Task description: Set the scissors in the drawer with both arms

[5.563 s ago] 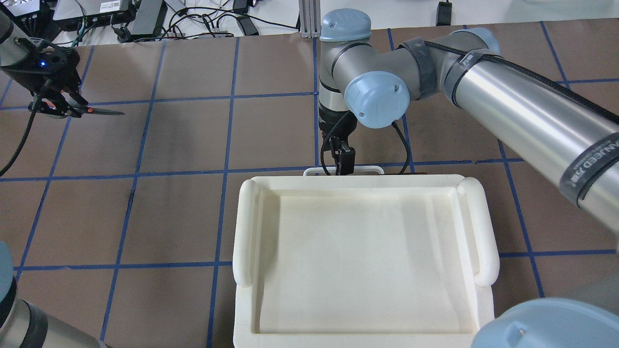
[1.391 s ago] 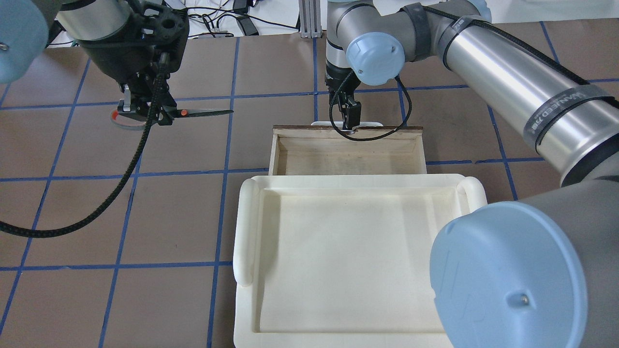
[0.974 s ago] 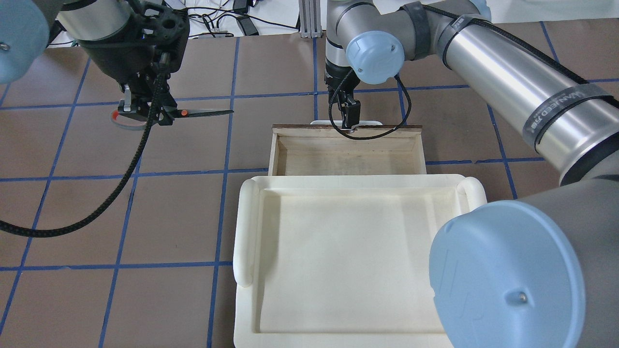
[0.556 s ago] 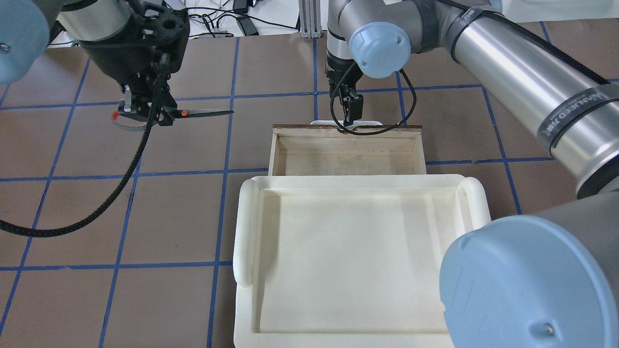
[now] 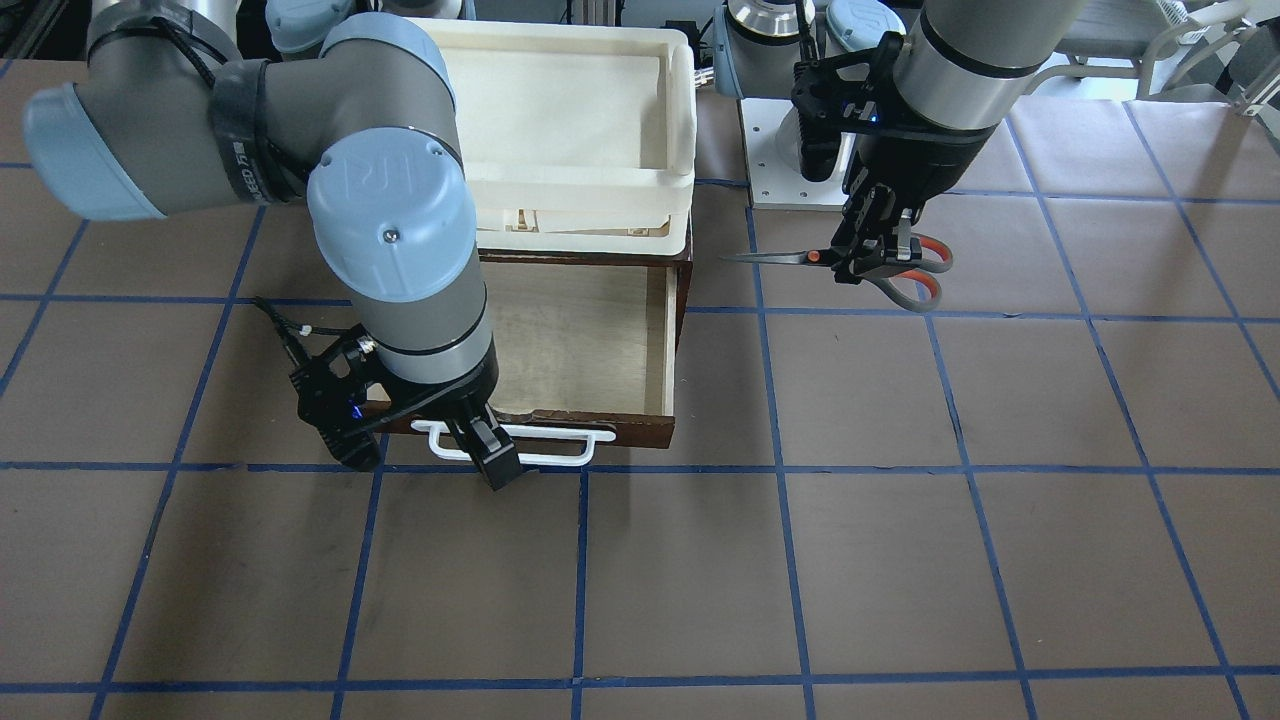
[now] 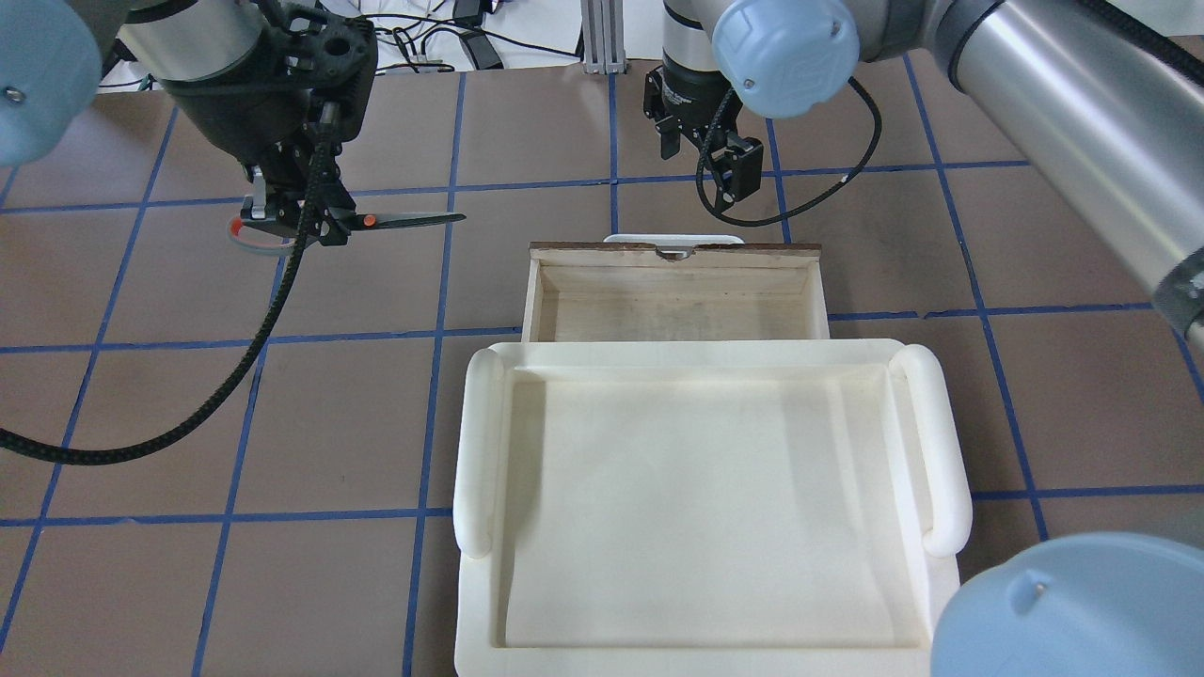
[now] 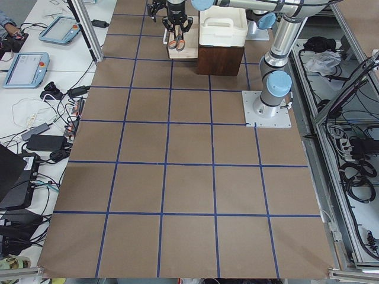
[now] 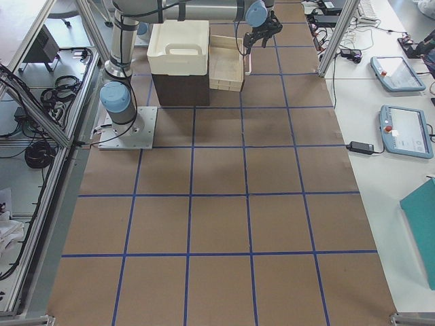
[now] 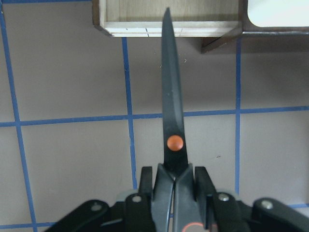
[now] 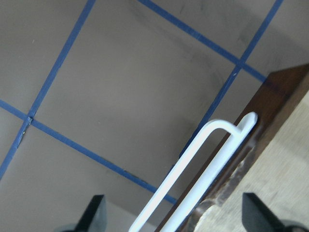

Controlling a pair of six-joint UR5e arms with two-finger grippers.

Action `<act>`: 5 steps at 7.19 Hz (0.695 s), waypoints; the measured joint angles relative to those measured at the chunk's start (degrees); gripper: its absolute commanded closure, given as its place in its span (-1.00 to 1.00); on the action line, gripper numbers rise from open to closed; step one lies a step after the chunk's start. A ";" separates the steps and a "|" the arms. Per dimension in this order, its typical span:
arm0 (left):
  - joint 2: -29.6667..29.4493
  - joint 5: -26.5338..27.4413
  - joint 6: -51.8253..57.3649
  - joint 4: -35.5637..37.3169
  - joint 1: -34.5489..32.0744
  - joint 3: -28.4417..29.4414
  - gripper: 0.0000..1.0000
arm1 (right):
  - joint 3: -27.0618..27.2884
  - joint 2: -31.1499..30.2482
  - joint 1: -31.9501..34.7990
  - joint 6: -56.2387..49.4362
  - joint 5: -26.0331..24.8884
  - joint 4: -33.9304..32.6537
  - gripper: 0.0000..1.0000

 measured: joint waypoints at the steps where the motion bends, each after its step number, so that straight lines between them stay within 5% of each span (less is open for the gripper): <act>1: -0.35 -0.22 -1.25 0.13 -1.51 0.09 1.00 | 0.18 -2.05 -0.61 -9.05 -1.94 0.98 -1.00; 5: -5.43 -1.51 -12.45 3.61 -10.37 1.54 1.00 | 2.02 -9.90 -7.50 -38.24 -0.10 3.59 -1.00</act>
